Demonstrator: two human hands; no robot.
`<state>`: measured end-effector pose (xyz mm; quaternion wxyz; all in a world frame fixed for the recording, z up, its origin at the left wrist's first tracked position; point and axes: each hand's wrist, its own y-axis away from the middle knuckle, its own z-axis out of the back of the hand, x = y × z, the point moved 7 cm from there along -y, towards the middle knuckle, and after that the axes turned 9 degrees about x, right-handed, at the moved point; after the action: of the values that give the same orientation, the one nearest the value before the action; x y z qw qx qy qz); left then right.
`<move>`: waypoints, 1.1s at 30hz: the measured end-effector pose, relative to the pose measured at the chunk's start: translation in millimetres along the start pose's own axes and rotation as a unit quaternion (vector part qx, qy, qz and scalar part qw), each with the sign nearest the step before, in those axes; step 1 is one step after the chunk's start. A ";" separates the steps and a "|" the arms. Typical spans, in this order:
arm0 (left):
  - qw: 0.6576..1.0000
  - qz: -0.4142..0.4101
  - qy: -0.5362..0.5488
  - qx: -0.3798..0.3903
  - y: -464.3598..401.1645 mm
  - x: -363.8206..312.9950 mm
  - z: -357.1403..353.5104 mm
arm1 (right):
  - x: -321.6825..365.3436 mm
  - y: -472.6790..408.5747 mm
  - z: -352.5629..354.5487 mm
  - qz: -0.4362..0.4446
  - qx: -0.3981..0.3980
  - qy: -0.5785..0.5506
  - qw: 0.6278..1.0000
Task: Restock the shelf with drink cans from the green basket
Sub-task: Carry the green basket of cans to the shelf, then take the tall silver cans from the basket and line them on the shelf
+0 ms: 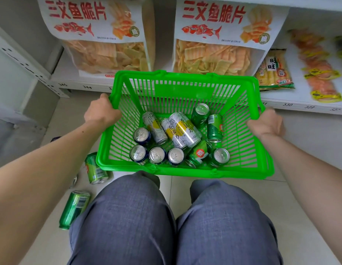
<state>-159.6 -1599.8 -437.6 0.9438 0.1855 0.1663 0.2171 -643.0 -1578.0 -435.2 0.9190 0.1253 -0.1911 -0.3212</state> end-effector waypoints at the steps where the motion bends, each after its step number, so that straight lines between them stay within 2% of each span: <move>1: 1.000 0.000 0.002 -0.004 0.6 0.6 -0.3 | 1.1 -0.5 -0.2 0.002 0.000 0.004 1.000; 6: 0.999 -0.001 -0.003 -0.038 4.1 3.1 2.8 | 14.5 0.5 4.1 0.029 -0.023 0.018 0.999; 11: 0.979 -0.082 -0.002 -0.189 15.7 -20.0 23.9 | 60.0 16.9 10.8 0.180 -0.115 0.055 0.975; 14: 0.964 -0.152 0.011 -0.218 19.6 -46.8 22.1 | 98.2 31.1 -13.7 0.274 -0.053 0.066 0.958; 17: 0.958 -0.240 0.048 -0.151 12.1 -78.4 -5.9 | 125.2 41.1 -68.3 0.329 0.053 0.127 0.934; 22: 0.961 -0.274 -0.023 0.032 -7.4 -106.1 -85.2 | 133.9 33.0 -152.3 0.281 0.200 0.221 0.912; 27: 0.951 -0.260 -0.135 0.100 -18.2 -106.9 -130.4 | 133.5 25.2 -191.3 0.246 0.248 0.264 0.899; 33: 0.943 -0.215 -0.195 0.161 -23.0 -102.8 -146.3 | 138.3 20.1 -200.4 0.251 0.213 0.260 0.908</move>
<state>-296.8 -1626.9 -551.5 0.9395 0.3337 0.0475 -0.0608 -445.8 -1629.4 -570.1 0.9380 0.3448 -0.0346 0.0118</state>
